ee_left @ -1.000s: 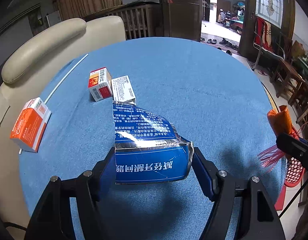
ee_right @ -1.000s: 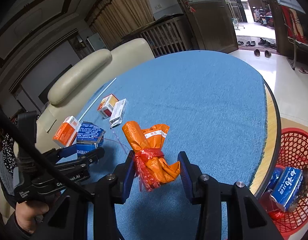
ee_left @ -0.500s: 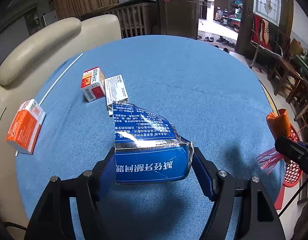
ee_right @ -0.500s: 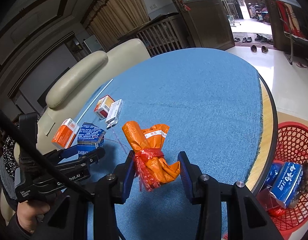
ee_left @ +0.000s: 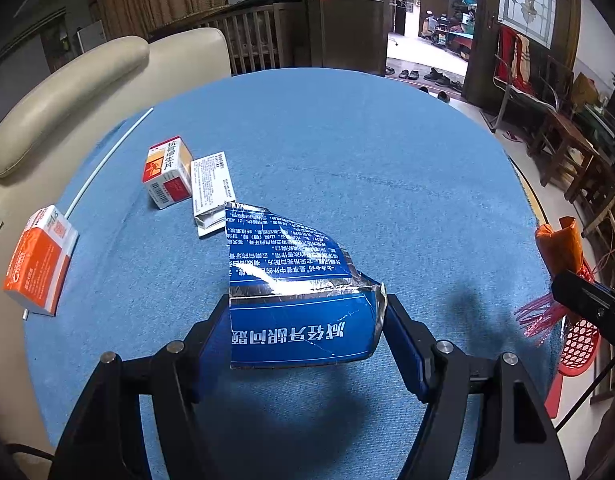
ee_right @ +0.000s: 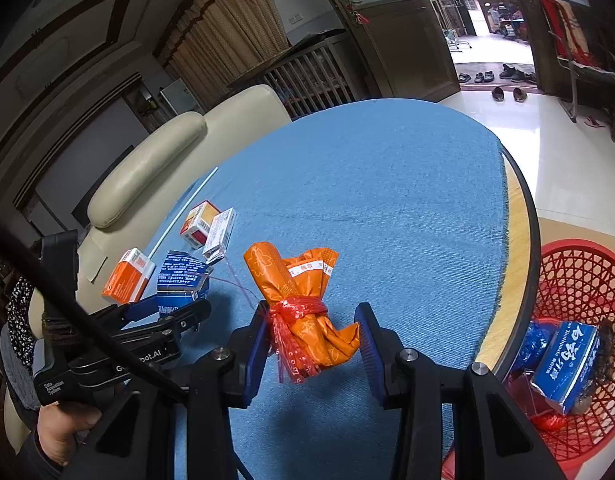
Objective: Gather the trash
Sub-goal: 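Grasp the orange bag with the right tool and lift it, then drop the orange bag into the red basket while the left tool drops the blue carton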
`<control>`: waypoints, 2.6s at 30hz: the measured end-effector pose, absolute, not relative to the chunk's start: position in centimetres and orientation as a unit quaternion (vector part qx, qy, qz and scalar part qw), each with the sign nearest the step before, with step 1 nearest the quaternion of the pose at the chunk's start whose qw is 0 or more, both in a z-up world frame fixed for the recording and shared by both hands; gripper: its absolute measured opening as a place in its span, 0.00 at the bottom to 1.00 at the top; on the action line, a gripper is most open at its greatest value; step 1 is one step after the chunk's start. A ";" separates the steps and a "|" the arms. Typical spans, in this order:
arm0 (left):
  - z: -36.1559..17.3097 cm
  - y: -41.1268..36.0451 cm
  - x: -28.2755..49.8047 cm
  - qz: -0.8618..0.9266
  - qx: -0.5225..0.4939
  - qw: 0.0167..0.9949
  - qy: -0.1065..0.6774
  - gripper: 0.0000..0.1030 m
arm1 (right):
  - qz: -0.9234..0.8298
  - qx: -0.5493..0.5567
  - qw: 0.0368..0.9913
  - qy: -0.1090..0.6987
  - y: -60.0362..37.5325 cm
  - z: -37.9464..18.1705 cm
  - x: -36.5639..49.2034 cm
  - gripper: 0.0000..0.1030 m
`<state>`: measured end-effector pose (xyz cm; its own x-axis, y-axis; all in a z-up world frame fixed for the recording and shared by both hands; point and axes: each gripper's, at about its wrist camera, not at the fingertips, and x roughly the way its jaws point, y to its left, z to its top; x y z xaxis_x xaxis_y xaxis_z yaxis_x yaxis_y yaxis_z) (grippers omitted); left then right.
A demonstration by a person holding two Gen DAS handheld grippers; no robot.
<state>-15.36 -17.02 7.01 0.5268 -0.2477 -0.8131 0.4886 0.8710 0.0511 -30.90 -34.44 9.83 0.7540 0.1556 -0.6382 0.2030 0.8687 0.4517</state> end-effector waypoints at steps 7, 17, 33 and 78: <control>7.1 -17.8 -15.2 -0.219 0.145 0.861 0.435 0.71 | -0.018 0.264 0.900 0.347 -35.1 9.7 -31.0 0.43; 7.5 -20.8 -15.9 -0.244 0.161 0.856 0.427 0.71 | -0.055 0.291 0.893 0.339 -38.4 9.0 -33.2 0.43; 8.4 -26.8 -18.5 -0.308 0.188 0.838 0.409 0.71 | -0.167 0.329 0.873 0.319 -46.3 7.8 -40.3 0.43; 8.6 -39.9 -25.8 -0.439 0.251 0.773 0.384 0.71 | -0.325 0.372 0.829 0.260 -54.7 8.2 -49.4 0.70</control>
